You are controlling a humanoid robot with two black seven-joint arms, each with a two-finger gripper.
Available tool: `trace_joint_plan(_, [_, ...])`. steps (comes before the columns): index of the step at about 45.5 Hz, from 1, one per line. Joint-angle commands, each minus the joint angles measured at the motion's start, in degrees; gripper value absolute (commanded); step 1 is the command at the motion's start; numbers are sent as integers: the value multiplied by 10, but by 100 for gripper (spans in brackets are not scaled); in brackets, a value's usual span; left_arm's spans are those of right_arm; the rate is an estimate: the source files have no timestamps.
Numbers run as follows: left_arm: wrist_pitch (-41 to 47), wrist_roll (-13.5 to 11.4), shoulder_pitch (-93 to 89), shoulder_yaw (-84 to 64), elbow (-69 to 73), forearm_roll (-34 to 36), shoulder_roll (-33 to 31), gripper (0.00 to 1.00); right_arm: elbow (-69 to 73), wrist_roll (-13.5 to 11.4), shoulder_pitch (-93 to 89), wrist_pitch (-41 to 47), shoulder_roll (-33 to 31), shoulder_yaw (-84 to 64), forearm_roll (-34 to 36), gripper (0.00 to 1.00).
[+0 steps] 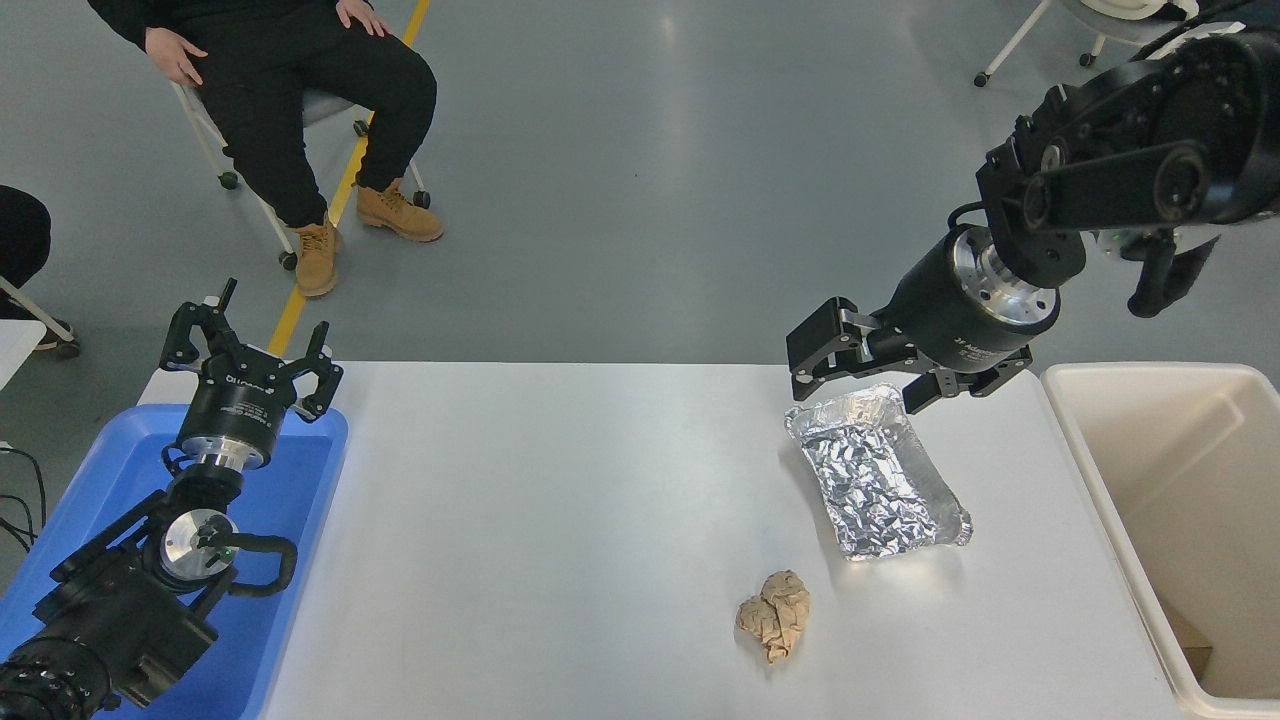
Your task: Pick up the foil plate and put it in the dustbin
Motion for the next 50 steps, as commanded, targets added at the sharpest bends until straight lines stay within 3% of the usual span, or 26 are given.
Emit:
trace_joint_plan(1, [0, 0, 0, 0, 0, 0, 0, 99, -1, -1, -24, -4, -6, -16, 1, 100])
trace_joint_plan(23, [0, 0, 0, 0, 0, 0, 0, 99, -66, -1, -207, -237, -9, -64, -11, 100])
trace_joint_plan(50, [0, 0, 0, 0, 0, 0, 0, 99, -238, -1, -440, -451, -8, -69, -10, 100])
